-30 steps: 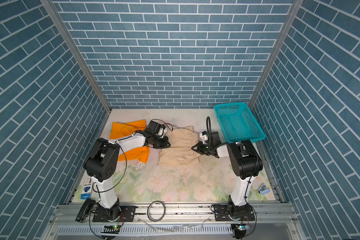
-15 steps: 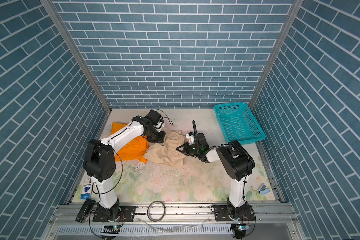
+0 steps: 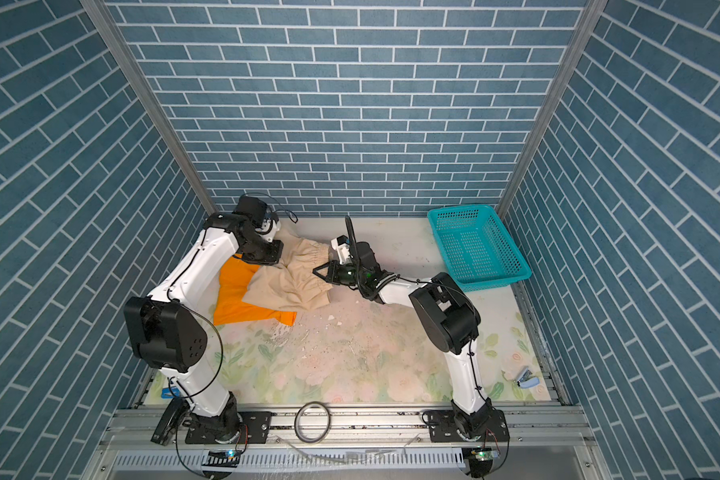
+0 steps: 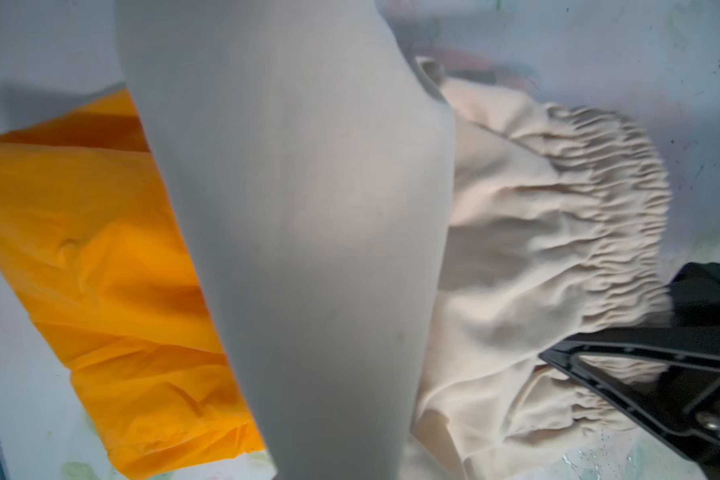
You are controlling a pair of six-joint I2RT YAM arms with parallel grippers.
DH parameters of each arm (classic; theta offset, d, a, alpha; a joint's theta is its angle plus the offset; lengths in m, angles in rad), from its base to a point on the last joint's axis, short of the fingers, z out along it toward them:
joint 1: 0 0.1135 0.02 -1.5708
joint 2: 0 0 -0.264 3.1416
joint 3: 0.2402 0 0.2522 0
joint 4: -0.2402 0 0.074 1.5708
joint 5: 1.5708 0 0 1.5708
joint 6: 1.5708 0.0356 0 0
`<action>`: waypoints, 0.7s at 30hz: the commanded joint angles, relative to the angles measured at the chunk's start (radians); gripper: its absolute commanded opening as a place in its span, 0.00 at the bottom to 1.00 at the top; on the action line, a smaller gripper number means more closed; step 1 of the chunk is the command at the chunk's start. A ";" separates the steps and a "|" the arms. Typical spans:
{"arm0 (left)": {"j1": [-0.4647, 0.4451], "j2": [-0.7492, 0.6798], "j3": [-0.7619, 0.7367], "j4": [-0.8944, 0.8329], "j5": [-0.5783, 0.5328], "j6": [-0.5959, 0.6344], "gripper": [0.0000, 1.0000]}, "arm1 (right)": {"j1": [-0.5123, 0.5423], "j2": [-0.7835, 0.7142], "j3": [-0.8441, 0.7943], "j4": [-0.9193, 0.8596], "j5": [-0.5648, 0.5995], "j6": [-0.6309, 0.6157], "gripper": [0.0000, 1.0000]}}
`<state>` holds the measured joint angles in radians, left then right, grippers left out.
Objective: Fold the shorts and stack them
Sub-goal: 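Lift the beige bundle with both grippers and carry it onto the orange shorts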
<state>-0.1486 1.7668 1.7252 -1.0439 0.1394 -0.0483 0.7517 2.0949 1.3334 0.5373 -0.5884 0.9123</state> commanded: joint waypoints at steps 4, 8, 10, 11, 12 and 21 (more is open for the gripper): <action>0.126 0.006 0.026 -0.083 0.029 0.021 0.00 | 0.058 0.091 0.149 -0.072 -0.017 -0.023 0.00; 0.200 -0.006 -0.061 -0.067 0.034 -0.005 0.00 | 0.088 0.150 0.219 -0.110 -0.025 -0.030 0.00; 0.224 -0.019 -0.122 -0.019 0.029 -0.004 0.00 | 0.100 0.179 0.250 -0.141 -0.024 -0.052 0.00; 0.236 -0.020 -0.152 0.010 0.017 -0.010 0.00 | 0.105 0.197 0.260 -0.144 -0.019 -0.057 0.00; 0.247 -0.012 -0.165 0.022 0.005 -0.019 0.00 | 0.109 0.216 0.270 -0.147 -0.021 -0.059 0.00; 0.330 0.040 -0.251 0.191 -0.085 -0.010 0.00 | 0.132 0.341 0.337 -0.187 -0.026 -0.101 0.11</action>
<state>0.1562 1.7840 1.4803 -0.9382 0.1028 -0.0681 0.8719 2.4229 1.6547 0.3901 -0.6041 0.8577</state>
